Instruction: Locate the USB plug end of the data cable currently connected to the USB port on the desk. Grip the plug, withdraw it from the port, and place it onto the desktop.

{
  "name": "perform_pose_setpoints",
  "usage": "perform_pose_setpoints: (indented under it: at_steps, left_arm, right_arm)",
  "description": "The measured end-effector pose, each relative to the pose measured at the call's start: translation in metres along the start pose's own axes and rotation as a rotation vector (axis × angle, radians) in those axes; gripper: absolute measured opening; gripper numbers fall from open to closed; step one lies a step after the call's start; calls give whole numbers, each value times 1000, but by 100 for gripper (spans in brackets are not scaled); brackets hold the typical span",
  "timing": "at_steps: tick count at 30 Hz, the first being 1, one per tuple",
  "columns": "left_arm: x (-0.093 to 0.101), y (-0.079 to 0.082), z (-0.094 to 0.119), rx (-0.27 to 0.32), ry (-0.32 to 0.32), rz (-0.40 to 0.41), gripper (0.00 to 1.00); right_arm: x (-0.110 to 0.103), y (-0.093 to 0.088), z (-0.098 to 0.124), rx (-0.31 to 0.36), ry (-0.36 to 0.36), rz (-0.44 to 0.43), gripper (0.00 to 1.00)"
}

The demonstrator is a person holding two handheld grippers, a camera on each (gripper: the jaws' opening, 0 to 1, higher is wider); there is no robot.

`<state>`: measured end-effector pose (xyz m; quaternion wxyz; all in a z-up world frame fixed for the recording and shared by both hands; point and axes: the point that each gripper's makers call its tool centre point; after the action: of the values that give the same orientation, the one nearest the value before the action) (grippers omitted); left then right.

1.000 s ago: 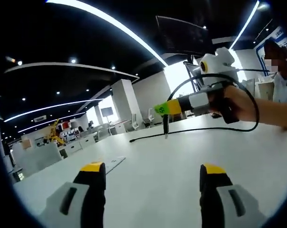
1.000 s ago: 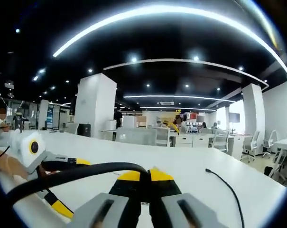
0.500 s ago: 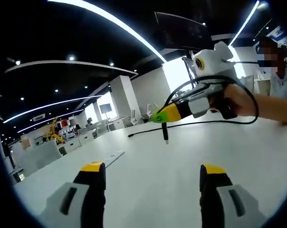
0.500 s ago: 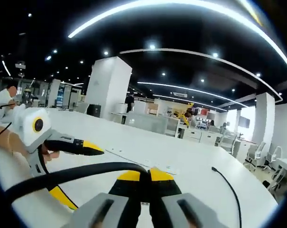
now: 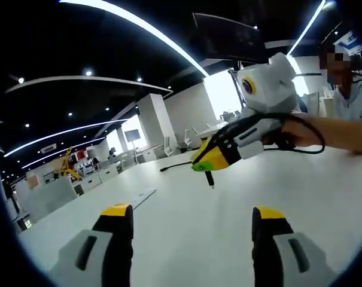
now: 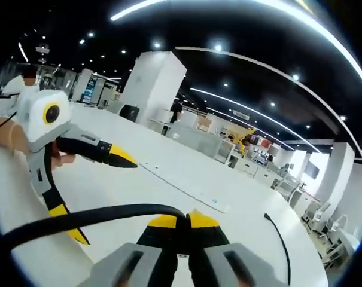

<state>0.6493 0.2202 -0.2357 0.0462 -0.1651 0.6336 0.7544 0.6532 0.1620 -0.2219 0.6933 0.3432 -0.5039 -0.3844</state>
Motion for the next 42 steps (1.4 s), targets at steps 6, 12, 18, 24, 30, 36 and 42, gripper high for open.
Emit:
perform_pose_setpoints:
  at_steps: [6,12,18,24,30,36,42]
  left_arm:
    - [2,0,1,0,-2,-1,81]
    - [5,-1,2,-7,-12,-5,82]
    - [11,-9,0,-32,-35,2,82]
    - [11,-13,0,-44,-41,0,82]
    - [13,-13,1,-45,-46,-2,82]
    - [11,-12,1,-44,-46,-6,82]
    - [5,-9,5,-42,-35,-10,82]
  right_arm:
    - [-9,-9,-4,-41,23,40,6]
    - [-9,-11,-4,-53,33,53,6]
    - [-5,-15,-5,-62,39,49,6]
    - [-7,-19,-7,-75,42,60,6]
    - [-11,-20,-10,-92,54,83,8]
    - [-12,-23,-11,-93,60,74,9]
    - [-11,-26,-11,-99,61,67,11]
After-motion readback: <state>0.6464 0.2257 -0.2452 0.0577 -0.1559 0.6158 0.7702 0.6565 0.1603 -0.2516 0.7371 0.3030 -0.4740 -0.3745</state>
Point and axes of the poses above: the point that each gripper's makers call its tool centre point, and the gripper's own axes: z roughly backward along the fingers, x roughly to its right, y roughly out of its top, and after that the axes turned 1 degree about z, right-handed
